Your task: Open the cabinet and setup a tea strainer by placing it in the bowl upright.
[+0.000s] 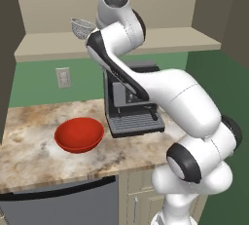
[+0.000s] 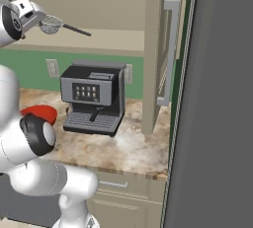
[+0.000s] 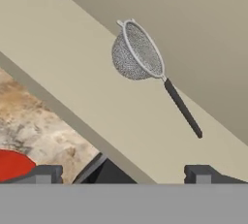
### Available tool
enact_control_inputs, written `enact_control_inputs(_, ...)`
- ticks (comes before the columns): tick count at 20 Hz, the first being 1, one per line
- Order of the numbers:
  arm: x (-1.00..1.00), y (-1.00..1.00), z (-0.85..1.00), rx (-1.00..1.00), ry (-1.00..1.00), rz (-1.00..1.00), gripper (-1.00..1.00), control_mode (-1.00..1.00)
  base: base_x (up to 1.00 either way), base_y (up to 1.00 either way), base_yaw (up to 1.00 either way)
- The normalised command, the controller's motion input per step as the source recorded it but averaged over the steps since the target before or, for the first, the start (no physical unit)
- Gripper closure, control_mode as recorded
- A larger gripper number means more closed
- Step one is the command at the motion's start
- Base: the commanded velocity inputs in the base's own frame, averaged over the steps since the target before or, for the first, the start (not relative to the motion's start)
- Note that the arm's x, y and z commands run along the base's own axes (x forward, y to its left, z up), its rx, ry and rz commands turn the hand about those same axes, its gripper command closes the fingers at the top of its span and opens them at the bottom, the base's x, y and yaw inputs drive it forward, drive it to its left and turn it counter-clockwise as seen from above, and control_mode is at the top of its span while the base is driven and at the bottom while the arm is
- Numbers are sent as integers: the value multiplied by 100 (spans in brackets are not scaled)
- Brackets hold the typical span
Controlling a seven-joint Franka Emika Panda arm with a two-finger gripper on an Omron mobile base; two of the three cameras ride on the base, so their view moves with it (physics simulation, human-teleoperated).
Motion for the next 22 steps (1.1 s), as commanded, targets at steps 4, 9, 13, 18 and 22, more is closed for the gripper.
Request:
enact_control_inputs(4,39,34,-4,0,0,-9,-100,-100,0,0,0)
enact_control_inputs(9,45,39,0,-1,0,-8,-100,-100,0,0,0)
enact_control_inputs(13,41,26,0,-2,0,-3,-100,-100,0,0,0)
enact_control_inputs(18,34,12,0,-3,0,0,-100,-100,0,0,0)
enact_control_inputs(22,34,0,0,-2,0,0,-100,-100,0,0,0)
